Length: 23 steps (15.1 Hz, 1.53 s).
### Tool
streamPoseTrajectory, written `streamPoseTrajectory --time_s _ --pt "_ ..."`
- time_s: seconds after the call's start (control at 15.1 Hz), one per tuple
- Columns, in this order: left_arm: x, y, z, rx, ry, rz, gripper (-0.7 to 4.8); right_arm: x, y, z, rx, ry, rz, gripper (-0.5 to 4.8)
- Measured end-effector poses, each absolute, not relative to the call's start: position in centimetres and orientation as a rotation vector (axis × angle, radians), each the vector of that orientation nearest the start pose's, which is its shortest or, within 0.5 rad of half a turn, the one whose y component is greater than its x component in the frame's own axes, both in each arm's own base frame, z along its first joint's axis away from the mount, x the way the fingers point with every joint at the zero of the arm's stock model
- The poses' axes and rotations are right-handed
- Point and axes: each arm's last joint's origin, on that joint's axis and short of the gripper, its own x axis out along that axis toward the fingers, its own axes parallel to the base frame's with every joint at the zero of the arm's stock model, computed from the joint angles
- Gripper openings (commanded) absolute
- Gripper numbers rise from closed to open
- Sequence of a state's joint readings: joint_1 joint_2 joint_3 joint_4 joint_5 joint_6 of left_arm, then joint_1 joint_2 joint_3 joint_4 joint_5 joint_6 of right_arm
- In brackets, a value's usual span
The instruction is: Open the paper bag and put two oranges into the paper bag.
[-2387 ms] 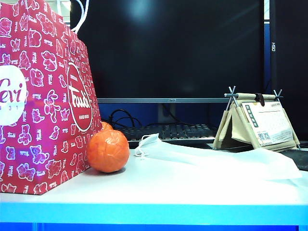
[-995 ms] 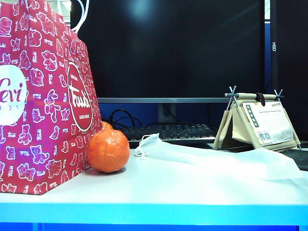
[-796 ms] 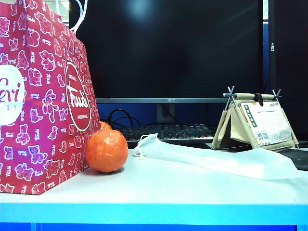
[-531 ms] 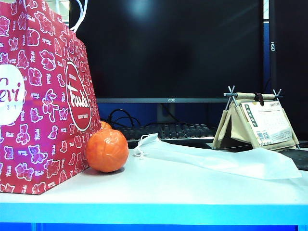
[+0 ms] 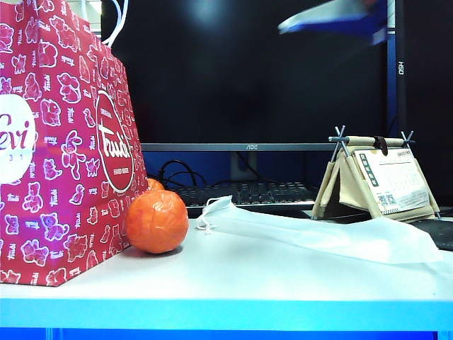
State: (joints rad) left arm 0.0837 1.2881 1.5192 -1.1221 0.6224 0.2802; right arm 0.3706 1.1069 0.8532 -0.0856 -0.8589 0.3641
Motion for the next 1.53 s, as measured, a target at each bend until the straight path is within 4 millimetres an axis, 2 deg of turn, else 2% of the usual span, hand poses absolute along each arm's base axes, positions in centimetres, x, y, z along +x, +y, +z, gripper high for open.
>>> streamPoseTrajectory --time_s 0.2,0.33,0.6,0.66,0.8,0.93,0.99,1.06,1.13,1.19,1.26,1.39,1.53 --pt "23.3 -0.5 39.6 0.027 0.809 -0.558 4.08 22.8 13.0 29.4 0.384 0.556 1.168 3.37" --pt "24.1 -0.4 38.9 0.040 0.845 -0.527 4.08 23.6 13.6 28.5 0.413 0.586 1.161 3.37" --pt "27.0 -0.1 36.7 0.047 0.932 -0.480 3.95 23.6 14.0 28.4 0.416 0.594 1.170 3.33" --pt "27.1 0.0 36.7 0.063 0.929 -0.455 3.83 23.6 14.1 28.3 0.416 0.595 1.170 3.33" --pt "27.3 0.2 36.9 0.111 0.913 -0.375 2.29 23.8 15.1 27.5 0.408 0.623 1.193 3.33" --pt "27.4 0.2 37.0 0.112 0.903 -0.373 1.99 24.4 16.8 25.5 0.403 0.693 1.205 3.33" --pt "27.5 0.2 37.0 0.114 0.899 -0.372 1.24 24.8 17.7 24.2 0.393 0.721 1.197 3.33" --pt "27.5 0.2 37.0 0.113 0.899 -0.373 -0.05 25.0 18.5 23.0 0.375 0.745 1.190 3.35" --pt "27.5 0.2 37.0 0.113 0.898 -0.369 -0.06 26.0 19.4 21.3 0.357 0.735 1.146 3.38" --pt "27.5 0.2 37.0 0.115 0.897 -0.368 -0.06 26.4 19.6 20.5 0.354 0.732 1.119 3.40" --pt "27.5 0.2 37.0 0.104 0.899 -0.363 -0.06 26.8 19.8 19.7 0.351 0.737 1.100 3.67" --pt "27.5 0.2 37.0 0.095 0.901 -0.358 -0.06 27.5 20.3 19.0 0.348 0.744 1.098 4.64" --pt "27.5 0.2 37.0 0.094 0.902 -0.358 -0.06 28.9 22.2 19.1 0.341 0.698 1.122 4.64"
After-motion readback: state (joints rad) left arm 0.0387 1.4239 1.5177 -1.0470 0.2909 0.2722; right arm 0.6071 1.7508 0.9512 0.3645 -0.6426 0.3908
